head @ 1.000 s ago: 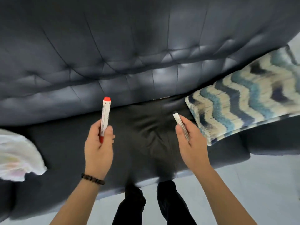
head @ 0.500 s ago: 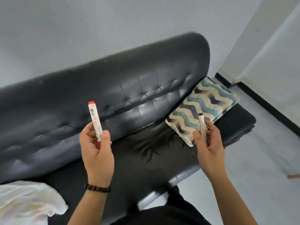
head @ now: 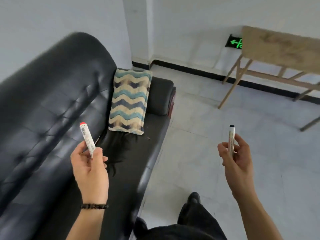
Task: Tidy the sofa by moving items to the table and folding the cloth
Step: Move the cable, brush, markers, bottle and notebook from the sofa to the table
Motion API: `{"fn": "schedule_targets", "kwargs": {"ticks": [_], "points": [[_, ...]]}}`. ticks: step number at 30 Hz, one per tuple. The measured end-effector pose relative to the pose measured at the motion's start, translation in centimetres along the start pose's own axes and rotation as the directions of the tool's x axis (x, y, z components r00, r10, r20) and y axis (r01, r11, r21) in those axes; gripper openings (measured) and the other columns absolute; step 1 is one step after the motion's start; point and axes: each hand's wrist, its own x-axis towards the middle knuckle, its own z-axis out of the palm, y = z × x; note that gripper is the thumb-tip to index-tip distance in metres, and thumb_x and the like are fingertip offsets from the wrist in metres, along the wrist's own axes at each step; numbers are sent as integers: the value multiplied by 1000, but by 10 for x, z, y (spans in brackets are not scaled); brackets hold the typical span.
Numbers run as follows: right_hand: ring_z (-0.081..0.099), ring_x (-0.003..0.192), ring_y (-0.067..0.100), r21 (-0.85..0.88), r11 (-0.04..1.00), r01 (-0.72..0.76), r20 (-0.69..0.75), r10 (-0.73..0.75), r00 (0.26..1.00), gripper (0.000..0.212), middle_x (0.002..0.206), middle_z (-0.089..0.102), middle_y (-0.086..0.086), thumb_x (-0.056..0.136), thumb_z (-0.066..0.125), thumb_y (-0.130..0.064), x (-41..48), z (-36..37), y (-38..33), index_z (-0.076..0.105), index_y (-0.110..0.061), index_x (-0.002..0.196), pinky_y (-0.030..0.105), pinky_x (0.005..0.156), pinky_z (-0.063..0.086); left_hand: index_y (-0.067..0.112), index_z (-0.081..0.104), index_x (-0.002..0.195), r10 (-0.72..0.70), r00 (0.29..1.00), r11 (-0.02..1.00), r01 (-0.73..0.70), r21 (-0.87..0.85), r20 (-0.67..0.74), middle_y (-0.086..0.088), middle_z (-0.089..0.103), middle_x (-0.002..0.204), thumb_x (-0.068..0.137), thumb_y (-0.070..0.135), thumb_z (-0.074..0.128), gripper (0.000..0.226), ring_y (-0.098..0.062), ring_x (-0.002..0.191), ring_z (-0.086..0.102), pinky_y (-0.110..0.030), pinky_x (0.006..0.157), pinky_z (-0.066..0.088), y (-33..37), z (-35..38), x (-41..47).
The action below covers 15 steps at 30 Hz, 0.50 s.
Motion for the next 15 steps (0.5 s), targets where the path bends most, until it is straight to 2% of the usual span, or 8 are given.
{"fn": "schedule_targets", "kwargs": {"ticks": [2,5,9,11,13,15], "points": [[58,84,11,57,998,-17,-84,22,996,43,109,64,-7,93,64,-35,15,-42,10,46,-40,132,32,72,47,29,51,118,71,992,997,-75,36,105,1,60,102,95,12,57,29,-4,66,58,-20,60,47,10,42,-17],[58,81,12,109,992,-59,-166,77,983,39,107,65,-7,93,64,-37,48,-103,34,48,-41,128,34,70,47,27,48,124,144,965,981,-168,95,221,-4,59,108,96,14,58,32,-5,71,59,-13,57,48,15,110,-50],[59,85,14,192,975,-114,-243,160,957,37,107,65,-7,93,64,-33,96,-184,67,50,-39,127,36,75,48,21,49,126,139,946,980,-174,97,291,-11,60,115,96,14,58,32,-3,70,60,-11,55,49,15,211,-101],[57,82,13,226,966,-124,-278,186,943,35,105,65,-6,94,64,-30,120,-220,74,51,-37,126,33,72,47,28,51,121,149,922,978,-191,85,356,-12,60,115,96,15,59,30,0,69,60,-10,56,49,18,260,-126],[57,81,13,238,964,-122,-307,194,932,36,104,64,-5,94,64,-30,146,-255,75,51,-35,127,30,69,46,42,50,112,176,882,969,-232,80,436,-14,60,112,95,18,59,31,-5,70,59,-11,56,49,23,305,-148],[56,81,13,252,961,-118,-344,203,917,35,102,63,-6,94,64,-28,176,-285,72,51,-33,127,28,67,45,50,50,107,199,851,958,-273,87,485,-6,62,105,93,24,59,30,-11,72,58,-12,55,48,34,346,-163]]}}
